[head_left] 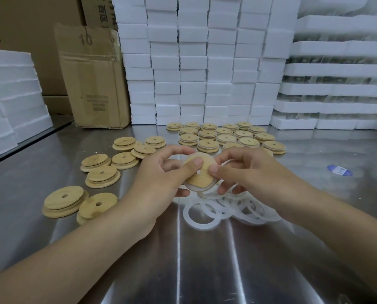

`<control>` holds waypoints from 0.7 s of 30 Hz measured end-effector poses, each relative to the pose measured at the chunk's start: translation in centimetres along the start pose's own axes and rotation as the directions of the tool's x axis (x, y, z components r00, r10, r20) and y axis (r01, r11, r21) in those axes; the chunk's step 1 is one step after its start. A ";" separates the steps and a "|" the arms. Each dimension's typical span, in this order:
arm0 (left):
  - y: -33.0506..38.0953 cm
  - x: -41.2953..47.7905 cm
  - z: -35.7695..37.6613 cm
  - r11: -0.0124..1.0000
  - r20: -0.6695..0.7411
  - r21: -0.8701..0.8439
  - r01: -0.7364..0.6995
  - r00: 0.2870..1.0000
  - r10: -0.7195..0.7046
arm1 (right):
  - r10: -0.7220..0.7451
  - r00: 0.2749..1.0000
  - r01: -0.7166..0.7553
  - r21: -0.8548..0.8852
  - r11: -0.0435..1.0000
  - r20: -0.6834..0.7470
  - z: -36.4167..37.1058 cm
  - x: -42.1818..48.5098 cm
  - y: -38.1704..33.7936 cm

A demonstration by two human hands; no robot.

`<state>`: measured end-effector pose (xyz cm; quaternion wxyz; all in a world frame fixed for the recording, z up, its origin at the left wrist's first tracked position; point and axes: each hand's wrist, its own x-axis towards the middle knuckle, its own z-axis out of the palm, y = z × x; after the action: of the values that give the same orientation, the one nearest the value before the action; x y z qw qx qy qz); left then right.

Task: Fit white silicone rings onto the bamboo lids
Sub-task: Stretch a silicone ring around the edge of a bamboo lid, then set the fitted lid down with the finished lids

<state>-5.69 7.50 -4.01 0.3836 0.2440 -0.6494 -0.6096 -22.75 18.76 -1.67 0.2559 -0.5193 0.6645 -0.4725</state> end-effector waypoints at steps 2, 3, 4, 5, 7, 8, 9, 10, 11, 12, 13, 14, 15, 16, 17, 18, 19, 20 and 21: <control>-0.1 0.0 0.0 0.999 0.025 0.050 -0.014 1.000 0.013 | 0.025 0.999 -0.025 0.004 1.000 -0.028 -0.5 0.3 0.4; -0.2 0.0 -0.1 0.998 0.036 0.058 -0.005 0.999 0.002 | 0.041 0.998 -0.040 0.012 0.999 -0.052 -0.9 0.5 0.7; -0.2 0.0 -0.1 0.998 0.037 0.061 0.009 0.999 -0.011 | 0.057 0.995 -0.055 0.021 0.998 -0.087 -1.4 0.7 1.1; -0.2 0.0 -0.1 0.998 0.028 0.059 0.022 0.999 -0.024 | 0.072 0.988 -0.068 0.031 0.997 -0.137 -2.1 1.0 1.5; -0.2 0.0 -0.1 0.998 0.007 0.048 0.042 0.999 -0.043 | 0.103 0.955 -0.084 0.080 0.993 -0.278 -3.7 1.6 2.5; -0.1 -0.1 -0.1 0.998 -0.001 0.041 0.050 0.999 -0.050 | 0.123 0.927 -0.082 0.131 0.988 -0.355 -4.6 1.9 3.1; 0.0 -0.1 -0.1 0.998 -0.007 0.033 0.057 0.998 -0.056 | 0.146 0.894 -0.072 0.184 0.980 -0.425 -5.5 2.2 3.7; 0.1 -0.1 -0.1 0.998 -0.012 0.026 0.063 0.998 -0.062 | 0.167 0.860 -0.062 0.226 0.972 -0.482 -6.4 2.4 4.4; 0.1 -0.1 -0.1 0.997 -0.017 0.021 0.068 0.998 -0.068 | 0.185 0.829 -0.057 0.250 0.967 -0.527 -7.2 2.6 5.1; 0.1 -0.1 -0.1 0.997 -0.020 0.019 0.073 0.997 -0.073 | 0.200 0.803 -0.060 0.259 0.964 -0.561 -7.9 2.8 5.9; 0.2 -0.1 -0.1 0.997 -0.023 0.018 0.077 0.997 -0.077 | 0.213 0.782 -0.070 0.257 0.964 -0.585 -8.5 3.0 6.7; 0.2 -0.1 -0.1 0.996 -0.025 0.017 0.082 0.996 -0.082 | 0.223 0.766 -0.084 0.250 0.965 -0.603 -8.9 3.2 7.4; 0.2 -0.2 -0.2 0.996 -0.025 0.017 0.088 0.996 -0.087 | 0.230 0.754 -0.093 0.246 0.965 -0.615 -9.2 3.5 8.0; 0.2 -0.2 -0.2 0.996 -0.025 0.017 0.093 0.995 -0.093 | 0.237 0.747 -0.097 0.250 0.963 -0.621 -9.4 3.7 8.5; 0.2 -0.2 -0.3 0.995 -0.026 0.018 0.097 0.995 -0.097 | 0.245 0.744 -0.096 0.264 0.960 -0.622 -9.6 3.9 8.8; 0.1 -0.2 -0.3 0.995 -0.027 0.022 0.102 0.995 -0.101 | 0.255 0.745 -0.094 0.281 0.955 -0.617 -9.7 4.1 9.1; 0.1 -0.2 -0.3 0.994 -0.027 0.026 0.106 0.994 -0.106 | 0.263 0.752 -0.093 0.298 0.950 -0.604 -9.8 4.2 9.2; 0.1 -0.2 -0.2 0.993 -0.027 0.031 0.111 0.994 -0.110 | 0.265 0.764 -0.091 0.310 0.946 -0.588 -9.9 4.3 9.3; 0.1 -0.1 -0.2 0.993 -0.027 0.035 0.113 0.993 -0.112 | 0.262 0.779 -0.088 0.315 0.945 -0.569 -10.0 4.3 9.4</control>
<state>-5.42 7.50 -3.94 0.3522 0.2948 -0.6406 -0.6154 -36.64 18.53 -5.20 0.1424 -0.2369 0.6858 -0.6733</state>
